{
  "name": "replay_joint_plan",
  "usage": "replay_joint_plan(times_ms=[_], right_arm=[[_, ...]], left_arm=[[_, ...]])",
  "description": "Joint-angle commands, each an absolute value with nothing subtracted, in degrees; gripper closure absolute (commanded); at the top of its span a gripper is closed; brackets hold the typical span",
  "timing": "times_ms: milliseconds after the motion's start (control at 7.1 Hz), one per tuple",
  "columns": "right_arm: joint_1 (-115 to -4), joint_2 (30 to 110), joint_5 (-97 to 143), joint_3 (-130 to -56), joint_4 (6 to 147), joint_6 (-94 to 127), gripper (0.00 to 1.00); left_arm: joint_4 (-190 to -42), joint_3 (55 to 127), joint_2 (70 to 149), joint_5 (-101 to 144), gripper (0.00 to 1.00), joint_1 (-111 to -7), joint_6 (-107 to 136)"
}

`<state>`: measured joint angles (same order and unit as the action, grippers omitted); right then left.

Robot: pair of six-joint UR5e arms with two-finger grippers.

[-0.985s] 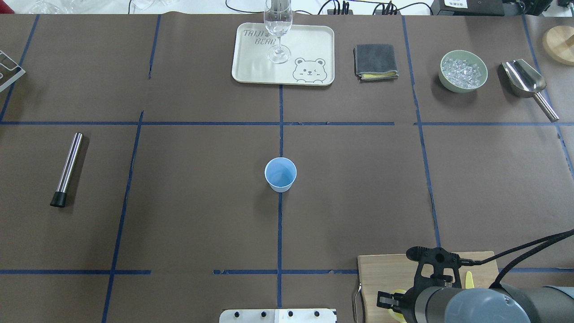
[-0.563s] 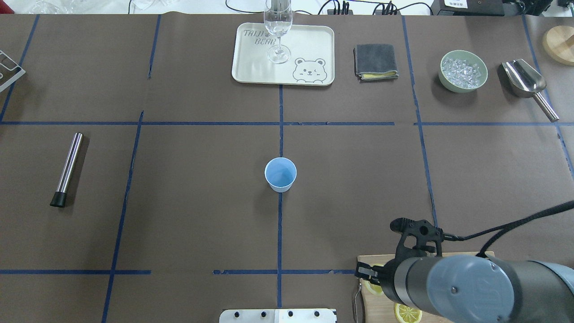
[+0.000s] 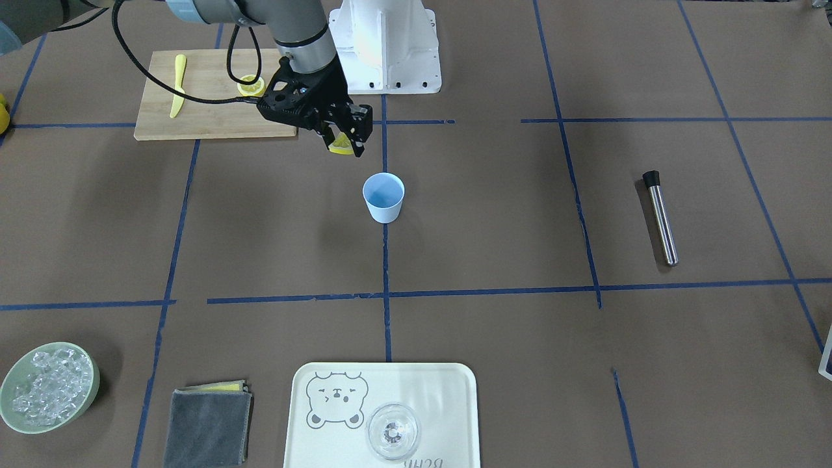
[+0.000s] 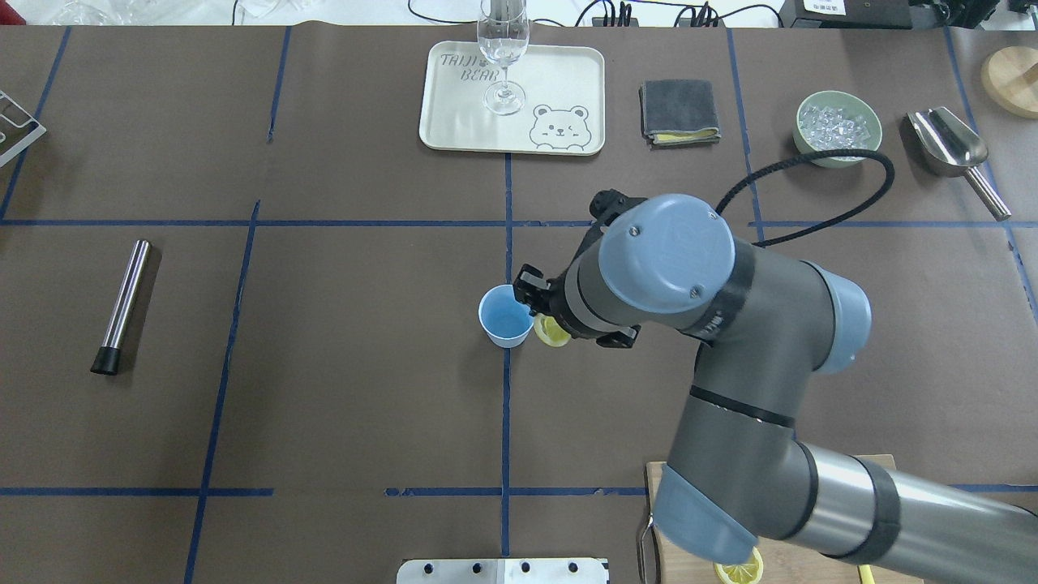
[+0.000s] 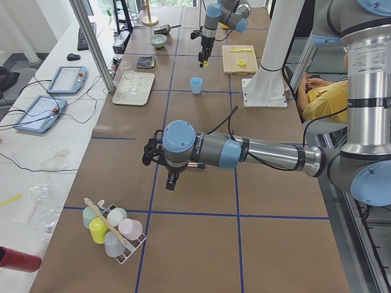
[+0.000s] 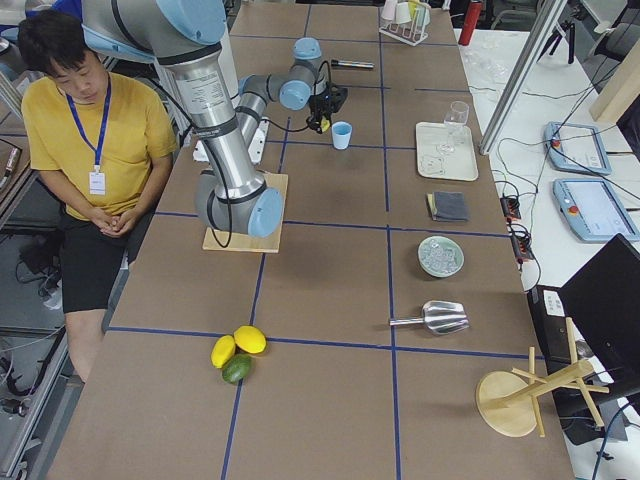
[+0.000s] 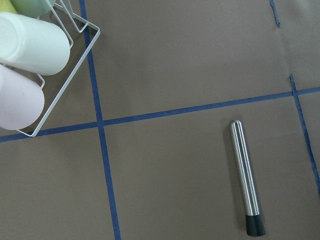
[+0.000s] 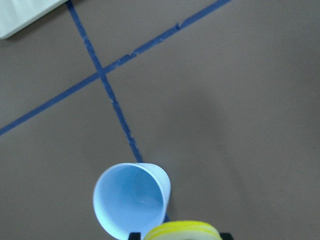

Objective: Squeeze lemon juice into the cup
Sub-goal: 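Carry the lemon slice with the right gripper over the blue cup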

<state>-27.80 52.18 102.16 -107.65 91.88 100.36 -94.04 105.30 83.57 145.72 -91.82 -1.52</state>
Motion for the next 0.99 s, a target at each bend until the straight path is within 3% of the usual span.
replay_joint_plan(times_ms=[0,141,845], right_arm=[[-29.8,42.8,103.2,-94.5,88.3,101.3,0.4],[-29.8,42.9,104.5,-91.3,84.9,101.5,0.4],[-29.0,47.4,107.8,-94.9,85.0,101.7,0.36]], left_arm=[[-94.0,105.9,83.4,145.7,0.0,-91.8,-1.5],[-94.0,106.8,83.4,145.7,0.0,-91.8,-1.4],[-93.9,107.5,82.7,145.7,0.0,-91.8,-1.4]])
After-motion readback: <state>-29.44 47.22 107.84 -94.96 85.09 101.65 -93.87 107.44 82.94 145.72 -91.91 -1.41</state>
